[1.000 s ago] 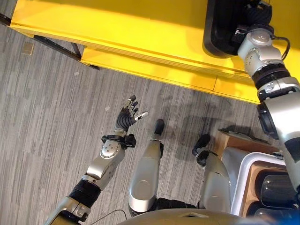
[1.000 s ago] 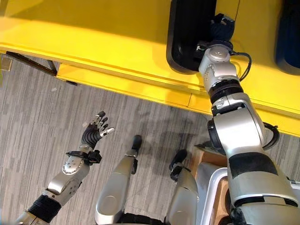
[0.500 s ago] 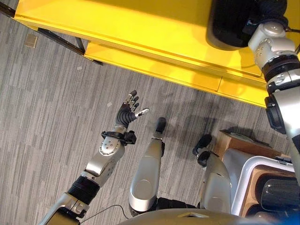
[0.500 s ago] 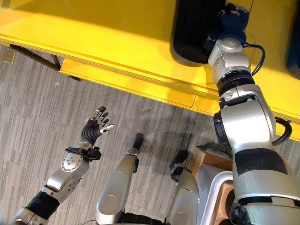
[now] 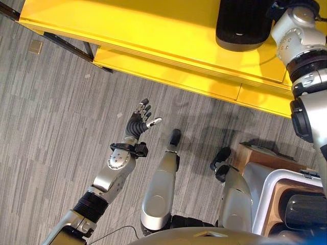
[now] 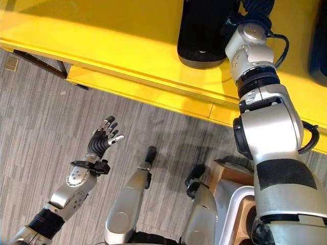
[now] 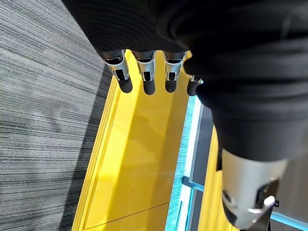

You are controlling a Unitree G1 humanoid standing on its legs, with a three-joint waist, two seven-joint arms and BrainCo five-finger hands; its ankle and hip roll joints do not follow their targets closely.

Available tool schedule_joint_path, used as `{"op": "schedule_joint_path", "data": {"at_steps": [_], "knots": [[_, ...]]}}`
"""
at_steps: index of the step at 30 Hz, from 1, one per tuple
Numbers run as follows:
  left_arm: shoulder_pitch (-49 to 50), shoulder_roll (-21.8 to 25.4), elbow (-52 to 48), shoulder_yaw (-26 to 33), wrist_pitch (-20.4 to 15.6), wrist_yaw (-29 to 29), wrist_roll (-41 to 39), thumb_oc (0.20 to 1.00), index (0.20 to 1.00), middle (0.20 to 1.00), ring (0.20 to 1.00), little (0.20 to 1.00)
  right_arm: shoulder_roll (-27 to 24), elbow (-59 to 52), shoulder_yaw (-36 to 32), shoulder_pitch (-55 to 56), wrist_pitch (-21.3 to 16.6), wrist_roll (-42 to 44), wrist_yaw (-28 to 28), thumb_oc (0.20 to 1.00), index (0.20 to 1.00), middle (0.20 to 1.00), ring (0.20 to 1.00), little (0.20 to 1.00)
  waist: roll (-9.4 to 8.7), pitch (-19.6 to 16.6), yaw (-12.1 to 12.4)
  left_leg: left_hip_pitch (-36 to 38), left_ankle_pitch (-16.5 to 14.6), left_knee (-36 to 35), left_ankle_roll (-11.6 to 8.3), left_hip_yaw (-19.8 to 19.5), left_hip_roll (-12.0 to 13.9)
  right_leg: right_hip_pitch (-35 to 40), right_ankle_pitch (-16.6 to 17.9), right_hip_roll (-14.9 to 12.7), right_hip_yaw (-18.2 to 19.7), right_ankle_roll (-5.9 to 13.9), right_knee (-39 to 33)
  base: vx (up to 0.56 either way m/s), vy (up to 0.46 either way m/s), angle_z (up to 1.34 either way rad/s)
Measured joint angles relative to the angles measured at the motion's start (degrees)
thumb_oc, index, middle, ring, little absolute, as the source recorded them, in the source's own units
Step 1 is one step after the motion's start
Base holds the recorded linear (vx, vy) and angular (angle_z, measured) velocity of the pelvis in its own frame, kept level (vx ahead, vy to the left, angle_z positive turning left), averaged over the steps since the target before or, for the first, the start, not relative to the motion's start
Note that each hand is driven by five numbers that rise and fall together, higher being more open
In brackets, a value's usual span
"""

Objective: Move parts from the plastic box to the shelf.

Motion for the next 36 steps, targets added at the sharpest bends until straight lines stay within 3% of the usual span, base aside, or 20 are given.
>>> {"op": "schedule_joint_path", "data": {"at_steps": [7, 12, 14, 17, 26, 36], "knots": [[-0.02, 0.53, -0.05, -0.28, -0.01, 0.02, -0.41, 1.0, 1.0, 1.0, 1.0, 1.0, 1.3, -10.22, 0.53, 0.02, -2.04, -0.14, -1.96, 1.0, 1.0, 1.0, 1.0, 1.0, 0.12, -0.06, -1.07, 0.91, 0.33, -0.05, 0.04, 0.29, -0.06, 0.72, 0.26, 0.0, 0.46, -0.08, 0.13, -0.04, 0.012, -0.02], [-0.05, 0.66, -0.35, -0.48, 0.05, 0.04, -0.39, 1.0, 1.0, 1.0, 1.0, 1.0, 3.02, -27.91, 0.64, 5.45, -3.56, -5.15, -3.36, 1.0, 1.0, 1.0, 1.0, 1.0, 0.12, -0.07, -2.74, 1.79, 0.25, -0.06, 0.08, 1.16, 0.01, 0.85, 0.38, -0.07, 1.36, -0.08, 0.34, -0.04, 0.016, -0.06], [-0.04, 0.66, -0.35, -0.46, 0.05, 0.07, -0.39, 1.0, 1.0, 1.0, 1.0, 1.0, 3.94, -28.61, 0.49, 6.24, -3.94, -6.17, -3.75, 1.0, 1.0, 1.0, 1.0, 1.0, 0.12, -0.07, -3.15, 2.22, 0.25, -0.1, 0.08, 1.38, 0.08, 1.14, 0.45, -0.06, 1.48, -0.09, 0.31, -0.03, 0.017, -0.06], [0.05, 0.59, -0.33, -0.44, 0.18, 0.12, -0.38, 1.0, 1.0, 1.0, 1.0, 1.0, 4.81, -38.48, -1.58, 14.52, -4.45, -9.06, -3.88, 1.0, 1.0, 1.0, 1.0, 1.0, 0.09, -0.09, -4.51, 3.07, 0.16, -0.07, 0.16, 1.9, 0.31, 1.77, 0.5, 0.08, 1.74, -0.14, 0.09, -0.03, 0.01, -0.08], [1.95, -0.7, -0.33, 0.21, 1.1, 0.05, -0.1, 1.0, 1.0, 1.0, 1.0, 1.0, 5.31, -50.4, -4.0, 34.23, -4.44, -17.15, -3.24, 1.0, 1.0, 1.0, 1.0, 1.0, 0.08, -0.09, -6.94, 4.99, -0.32, -0.15, 0.43, 4.07, 0.85, 2.67, 1.41, 0.75, 3.87, -0.06, -0.88, -0.01, -0.007, -0.12], [5.1, -1.35, -0.44, 3.41, 1.74, -0.85, 0.94, 1.0, 1.0, 1.0, 1.0, 1.0, 2.87, -61.93, -4.09, 50.15, -3.53, -28.79, 3.92, 1.0, 1.0, 1.0, 1.0, 1.0, 0.08, -0.09, -8.36, 6.48, -1.2, -0.08, 0.67, 4.75, 1.38, 4.0, 1.51, 1.27, 4.5, -0.09, -1.35, 0.0, -0.009, -0.04]]}}
